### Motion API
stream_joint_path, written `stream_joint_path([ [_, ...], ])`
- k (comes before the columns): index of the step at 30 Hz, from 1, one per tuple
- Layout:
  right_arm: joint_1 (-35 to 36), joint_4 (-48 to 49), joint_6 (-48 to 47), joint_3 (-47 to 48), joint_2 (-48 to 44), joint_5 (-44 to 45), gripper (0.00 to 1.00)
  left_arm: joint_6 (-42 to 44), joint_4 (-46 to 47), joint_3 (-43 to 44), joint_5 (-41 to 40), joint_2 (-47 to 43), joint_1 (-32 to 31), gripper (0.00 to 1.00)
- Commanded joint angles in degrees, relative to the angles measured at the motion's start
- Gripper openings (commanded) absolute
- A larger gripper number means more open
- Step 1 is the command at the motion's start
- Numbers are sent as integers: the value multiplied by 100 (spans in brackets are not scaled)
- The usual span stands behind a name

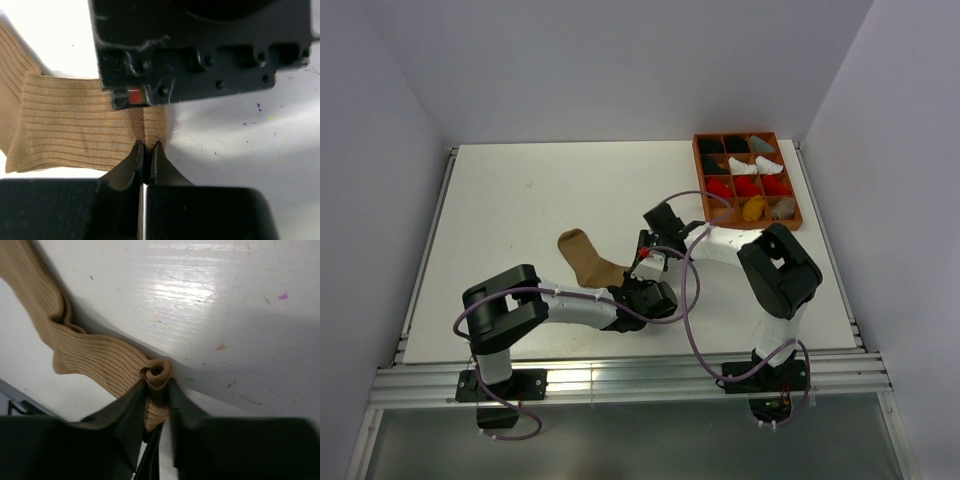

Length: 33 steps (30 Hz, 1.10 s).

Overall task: Roll the socks
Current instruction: Roll the sock at the center of the board.

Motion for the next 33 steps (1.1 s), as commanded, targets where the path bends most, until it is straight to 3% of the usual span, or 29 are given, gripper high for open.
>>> stream_joint_path([
  [1, -30, 781, 242, -457, -338, -260, 36, -228, -107, -239, 817, -241, 174, 1],
  [4, -152, 1694, 523, -1010, -751, -340, 51, -333, 261, -590, 1380, -716, 490, 0],
  [8, -284, 2655, 796, -1715, -1357, -227, 62, -570, 954, -1127, 2853, -1348, 1026, 1],
  [18, -346, 4158, 1085, -2612, -1368, -525, 59, -1537, 2484, -2200, 5176, -1781, 2353, 1],
  [24, -293, 4686, 1296, -2788, -893, -753, 59, -2284, 3250, -2709, 5890, -1754, 2951, 1],
  [33, -258, 5197, 1376, -2780, -349, -947, 56, -2768, 4006, -2982, 6400, -1465, 3251, 1],
])
